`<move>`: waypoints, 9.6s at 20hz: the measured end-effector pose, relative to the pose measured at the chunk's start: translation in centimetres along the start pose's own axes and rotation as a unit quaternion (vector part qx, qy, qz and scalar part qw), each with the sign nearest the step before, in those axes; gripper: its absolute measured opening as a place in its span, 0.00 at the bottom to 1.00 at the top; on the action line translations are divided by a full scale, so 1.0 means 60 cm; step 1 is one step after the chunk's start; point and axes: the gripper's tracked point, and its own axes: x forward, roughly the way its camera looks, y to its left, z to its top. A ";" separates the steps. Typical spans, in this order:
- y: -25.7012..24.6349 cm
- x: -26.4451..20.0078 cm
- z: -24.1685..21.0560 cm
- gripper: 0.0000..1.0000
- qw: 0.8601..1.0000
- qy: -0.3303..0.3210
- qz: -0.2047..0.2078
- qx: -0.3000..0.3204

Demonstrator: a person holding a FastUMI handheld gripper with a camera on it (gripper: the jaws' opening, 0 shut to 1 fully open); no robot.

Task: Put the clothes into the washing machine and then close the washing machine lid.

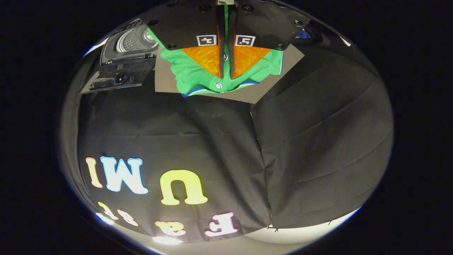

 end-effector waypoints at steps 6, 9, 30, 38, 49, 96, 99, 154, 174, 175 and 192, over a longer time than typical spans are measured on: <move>-0.081 -0.027 0.041 0.05 1.000 -0.025 -0.005 0.004; -0.121 -0.044 0.050 0.05 0.999 -0.034 -0.012 0.013; -0.430 -0.088 0.016 0.05 0.994 -0.037 -0.081 0.061; -0.508 -0.100 -0.032 0.05 0.993 -0.012 -0.095 0.070; -0.568 -0.096 -0.076 0.05 0.992 0.008 -0.118 0.044; -0.696 0.110 -0.524 0.05 0.959 0.187 -0.183 0.108; -0.698 0.111 -0.567 0.05 0.953 0.208 -0.189 0.115; -0.645 -0.010 -0.114 0.96 0.979 0.049 -0.175 0.090; -0.722 0.153 -0.061 0.97 0.981 0.084 -0.171 0.037; -0.722 0.160 -0.068 0.96 0.981 0.089 -0.169 0.036; -0.704 0.134 -0.123 0.97 0.984 0.064 -0.160 0.038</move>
